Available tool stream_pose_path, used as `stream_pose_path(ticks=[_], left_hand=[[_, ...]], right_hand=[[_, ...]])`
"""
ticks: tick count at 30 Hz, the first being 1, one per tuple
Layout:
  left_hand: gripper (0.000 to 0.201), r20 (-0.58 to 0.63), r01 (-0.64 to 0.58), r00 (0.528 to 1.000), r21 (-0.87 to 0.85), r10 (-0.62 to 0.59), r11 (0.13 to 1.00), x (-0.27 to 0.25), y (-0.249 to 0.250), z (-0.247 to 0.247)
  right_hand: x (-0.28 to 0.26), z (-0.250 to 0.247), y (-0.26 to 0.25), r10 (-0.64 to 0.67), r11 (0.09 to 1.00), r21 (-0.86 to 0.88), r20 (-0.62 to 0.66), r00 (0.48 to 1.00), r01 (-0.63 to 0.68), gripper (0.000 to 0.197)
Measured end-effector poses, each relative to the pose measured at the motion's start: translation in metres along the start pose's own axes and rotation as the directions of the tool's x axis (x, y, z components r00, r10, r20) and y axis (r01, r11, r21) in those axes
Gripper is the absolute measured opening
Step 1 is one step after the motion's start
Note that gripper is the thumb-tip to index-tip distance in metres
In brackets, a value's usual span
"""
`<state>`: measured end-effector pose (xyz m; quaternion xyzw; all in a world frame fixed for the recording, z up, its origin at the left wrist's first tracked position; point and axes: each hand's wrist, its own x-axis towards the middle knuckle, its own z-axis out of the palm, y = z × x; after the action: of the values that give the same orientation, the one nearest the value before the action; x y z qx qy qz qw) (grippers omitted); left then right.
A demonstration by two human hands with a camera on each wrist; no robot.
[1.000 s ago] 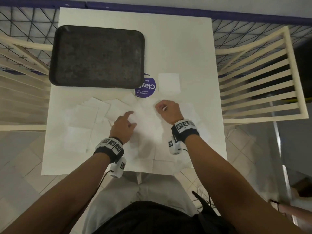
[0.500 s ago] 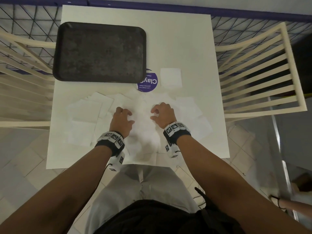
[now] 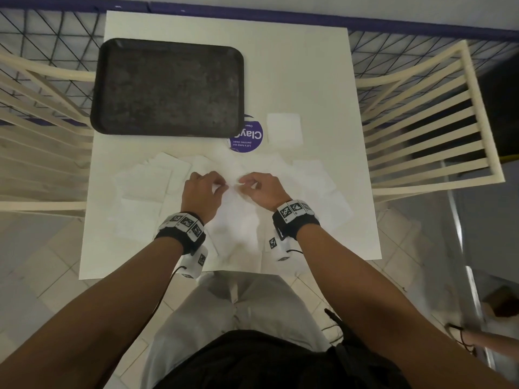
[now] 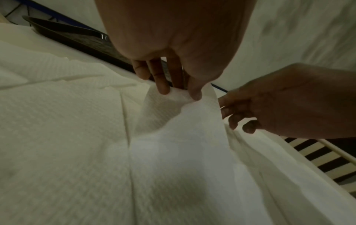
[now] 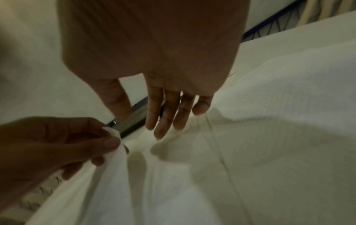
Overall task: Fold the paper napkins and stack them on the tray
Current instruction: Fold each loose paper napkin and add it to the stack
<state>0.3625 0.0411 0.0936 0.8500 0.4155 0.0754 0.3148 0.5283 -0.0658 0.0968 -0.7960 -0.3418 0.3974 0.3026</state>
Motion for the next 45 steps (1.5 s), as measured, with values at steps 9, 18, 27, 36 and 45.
stream_pose_path(ticks=[9, 18, 27, 36, 45], left_hand=[[0.028, -0.149, -0.072, 0.987, -0.123, 0.053, 0.990, 0.016, 0.013, -0.014], [0.057, 0.169, 0.369, 0.930, -0.454, -0.328, 0.811, 0.023, 0.012, -0.026], [0.031, 0.109, 0.276, 0.953, -0.692, -0.282, 0.667, 0.031, 0.022, -0.033], [0.037, 0.057, 0.233, 0.959, -0.720, -0.279, 0.653, 0.034, 0.021, -0.040], [0.022, 0.057, 0.199, 0.973, -0.699, -0.224, 0.687, 0.036, 0.015, -0.047]], right_hand=[[0.000, -0.009, -0.025, -0.019, 0.999, -0.034, 0.035, 0.999, 0.020, 0.043], [0.010, -0.042, -0.038, -0.043, 0.992, 0.111, -0.095, 0.995, 0.053, 0.022], [0.019, -0.044, -0.039, -0.010, 0.971, 0.235, -0.142, 0.990, 0.043, 0.019], [0.013, -0.034, -0.047, 0.128, 0.896, 0.427, 0.025, 0.991, -0.127, 0.072], [0.015, -0.034, -0.050, -0.062, 0.919, 0.380, -0.132, 0.989, 0.108, 0.030]])
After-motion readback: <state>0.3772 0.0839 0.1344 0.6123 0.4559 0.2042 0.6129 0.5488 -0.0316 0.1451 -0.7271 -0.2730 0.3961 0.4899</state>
